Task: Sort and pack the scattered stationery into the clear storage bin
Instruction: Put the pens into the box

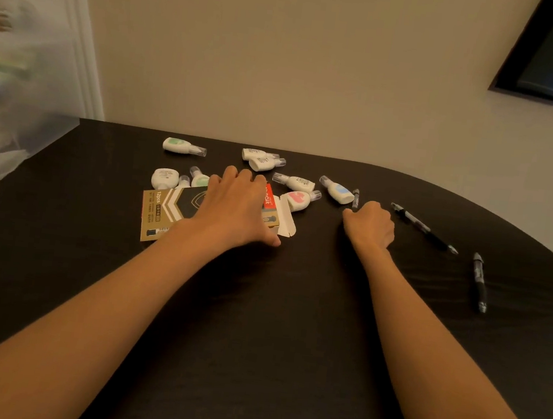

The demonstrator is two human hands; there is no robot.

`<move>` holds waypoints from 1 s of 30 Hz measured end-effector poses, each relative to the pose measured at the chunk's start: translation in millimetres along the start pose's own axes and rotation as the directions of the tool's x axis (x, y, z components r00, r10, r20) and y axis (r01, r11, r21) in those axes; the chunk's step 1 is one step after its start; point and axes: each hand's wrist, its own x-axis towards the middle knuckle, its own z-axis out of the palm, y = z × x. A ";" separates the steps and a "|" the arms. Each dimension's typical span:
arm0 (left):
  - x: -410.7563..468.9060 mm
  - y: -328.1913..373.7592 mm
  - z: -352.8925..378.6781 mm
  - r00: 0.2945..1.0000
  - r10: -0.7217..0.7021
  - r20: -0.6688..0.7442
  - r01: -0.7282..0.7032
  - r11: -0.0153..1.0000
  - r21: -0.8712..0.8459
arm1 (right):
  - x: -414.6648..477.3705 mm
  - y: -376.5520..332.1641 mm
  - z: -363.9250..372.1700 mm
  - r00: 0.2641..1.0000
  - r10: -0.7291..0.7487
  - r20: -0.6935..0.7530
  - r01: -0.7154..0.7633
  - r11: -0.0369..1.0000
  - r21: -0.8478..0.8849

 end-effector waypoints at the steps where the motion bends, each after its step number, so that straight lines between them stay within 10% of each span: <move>1: 0.3 -0.7 0.5 1.000 -0.003 0.001 0.003 1.000 0.000 | -3.3 0.2 -2.3 1.000 -0.001 0.014 0.001 1.000 0.014; 9: -8.6 -1.0 3.8 1.000 0.008 -0.006 -0.008 1.000 -0.008 | -55.4 -9.0 -14.2 0.951 -0.089 0.297 0.092 0.996 0.005; 15: -34.4 -11.3 2.0 1.000 0.031 0.005 -0.030 0.999 -0.014 | -63.7 -4.5 -8.8 0.998 -0.045 0.041 0.044 0.998 0.044; 23: -50.6 -40.5 -0.9 0.993 0.043 0.108 -0.038 0.998 -0.051 | -78.1 -28.5 -11.6 0.961 -0.067 0.267 0.026 0.988 0.152; 30: -53.6 -48.0 -5.0 0.994 0.045 0.103 -0.032 0.991 -0.128 | -113.7 -33.4 -26.7 0.787 -0.270 0.555 -0.402 0.457 0.793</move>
